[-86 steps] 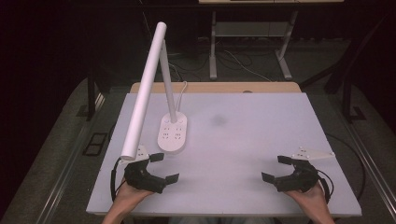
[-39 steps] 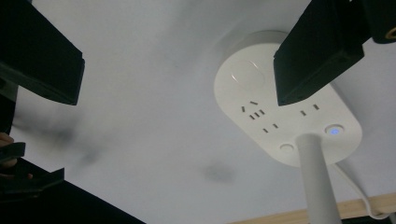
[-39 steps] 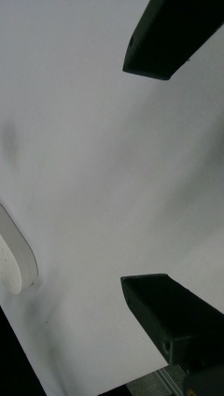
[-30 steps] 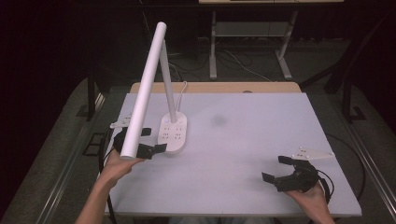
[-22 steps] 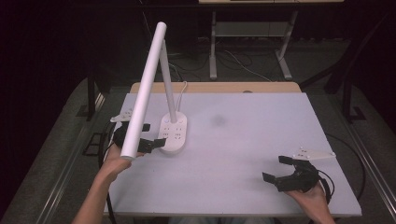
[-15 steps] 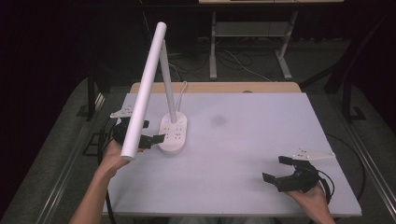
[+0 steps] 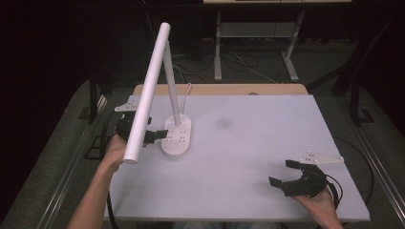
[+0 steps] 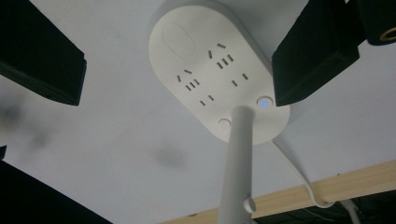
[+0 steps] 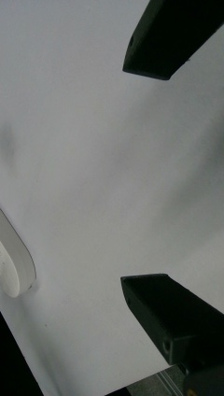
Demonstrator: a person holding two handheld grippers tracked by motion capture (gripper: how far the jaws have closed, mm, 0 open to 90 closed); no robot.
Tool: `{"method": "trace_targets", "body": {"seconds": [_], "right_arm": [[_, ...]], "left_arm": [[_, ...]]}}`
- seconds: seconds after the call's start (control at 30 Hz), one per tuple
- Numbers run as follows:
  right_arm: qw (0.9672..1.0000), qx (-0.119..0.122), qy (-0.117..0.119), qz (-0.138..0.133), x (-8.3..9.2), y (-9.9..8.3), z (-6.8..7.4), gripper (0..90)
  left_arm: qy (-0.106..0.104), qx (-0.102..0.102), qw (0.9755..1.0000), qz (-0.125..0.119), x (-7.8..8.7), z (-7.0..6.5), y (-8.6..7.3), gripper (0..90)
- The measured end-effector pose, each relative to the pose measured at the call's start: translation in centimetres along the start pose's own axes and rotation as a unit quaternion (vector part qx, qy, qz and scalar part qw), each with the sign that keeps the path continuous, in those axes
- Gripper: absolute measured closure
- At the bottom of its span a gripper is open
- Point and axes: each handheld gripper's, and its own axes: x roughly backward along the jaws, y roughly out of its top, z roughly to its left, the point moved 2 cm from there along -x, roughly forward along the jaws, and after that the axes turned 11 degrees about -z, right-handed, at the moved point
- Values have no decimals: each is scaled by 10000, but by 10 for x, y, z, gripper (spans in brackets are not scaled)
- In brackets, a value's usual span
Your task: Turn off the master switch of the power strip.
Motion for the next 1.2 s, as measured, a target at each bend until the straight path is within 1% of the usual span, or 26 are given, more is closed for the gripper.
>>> {"method": "trace_targets", "body": {"seconds": [0.07, 0.1, 0.23, 0.33, 0.37, 0.4, 0.43, 0.7, 0.9, 1.0, 1.1, 1.2], "right_arm": [[10000, -18, -11, 1, 0, 0, 0, 0], [10000, -34, -15, 11, 1, 0, 0, 0], [10000, -26, -28, 8, 1, 0, -1, 0], [10000, -21, -27, 22, 0, -1, -1, 0], [10000, -16, -22, 24, 0, -1, -1, 0], [10000, -9, -18, 23, 0, -1, -1, 0], [10000, -9, -16, 25, 0, -1, -1, 0], [10000, 1, -34, 18, 1, -1, -1, 0], [10000, 5, -44, 28, 1, -1, -2, 0], [10000, 6, -45, 25, 1, -2, -2, 0], [10000, 4, -47, 23, 1, -2, -2, 0], [10000, 0, -48, 20, 1, -2, -2, 0]], "left_arm": [[19, 16, 10000, -2, -1, 4, 1, 18], [45, -22, 10000, 16, -2, 6, 2, 18], [66, -49, 10000, 43, -4, 12, 4, 18], [82, -6, 10000, -15, -6, 15, 6, 19], [85, -28, 10000, -11, -6, 16, 7, 21], [90, -9, 10000, -12, -7, 17, 7, 22], [110, -50, 9999, 12, -8, 19, 8, 22], [210, 73, 9997, 38, -16, 29, 9, 26], [272, 139, 9995, 83, -21, 38, 7, 35], [316, 185, 9993, 63, -23, 42, 6, 40], [411, 221, 9989, 26, -24, 46, 6, 66], [462, 290, 9985, 21, -25, 49, 4, 88]]}}
